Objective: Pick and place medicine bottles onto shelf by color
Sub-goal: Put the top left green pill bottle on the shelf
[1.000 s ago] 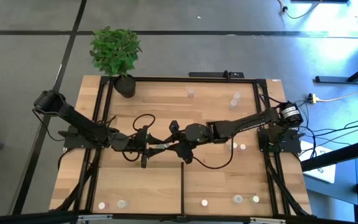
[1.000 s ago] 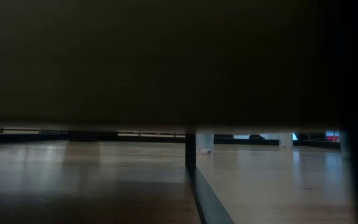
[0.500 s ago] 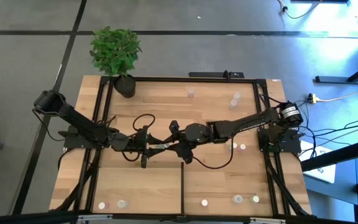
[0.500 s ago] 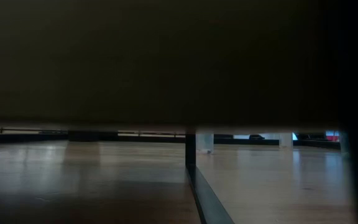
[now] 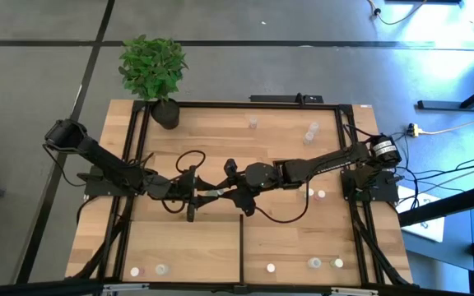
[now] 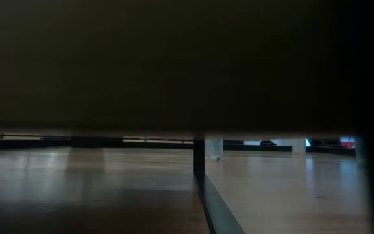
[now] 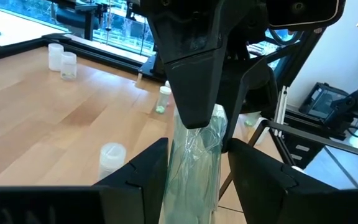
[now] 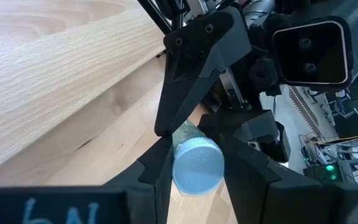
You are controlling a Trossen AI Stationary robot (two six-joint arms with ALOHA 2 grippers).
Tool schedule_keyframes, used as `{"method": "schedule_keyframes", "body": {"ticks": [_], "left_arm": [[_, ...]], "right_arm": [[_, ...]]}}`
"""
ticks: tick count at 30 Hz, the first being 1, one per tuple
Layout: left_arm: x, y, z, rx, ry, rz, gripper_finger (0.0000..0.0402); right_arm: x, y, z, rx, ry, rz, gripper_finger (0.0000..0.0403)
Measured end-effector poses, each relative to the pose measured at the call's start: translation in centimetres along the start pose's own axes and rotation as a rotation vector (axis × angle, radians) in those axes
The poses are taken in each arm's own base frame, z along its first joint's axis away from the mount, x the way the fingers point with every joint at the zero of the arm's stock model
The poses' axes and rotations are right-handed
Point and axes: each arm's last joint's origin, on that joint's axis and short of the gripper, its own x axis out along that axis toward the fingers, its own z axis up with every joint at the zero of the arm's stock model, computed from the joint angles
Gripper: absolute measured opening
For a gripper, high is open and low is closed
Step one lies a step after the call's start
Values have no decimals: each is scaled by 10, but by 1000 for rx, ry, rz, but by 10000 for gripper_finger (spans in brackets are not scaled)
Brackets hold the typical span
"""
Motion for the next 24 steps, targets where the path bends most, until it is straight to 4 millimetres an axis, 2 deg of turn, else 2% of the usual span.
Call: {"method": "schedule_keyframes", "body": {"ticks": [9, 24], "left_arm": [[0, -1, 0, 13, 8, -19, 141], [0, 2, -5, 34, 59, 2, 161]], "right_arm": [[0, 0, 0, 1, -1, 1, 123], [0, 0, 0, 3, -4, -5, 123]]}}
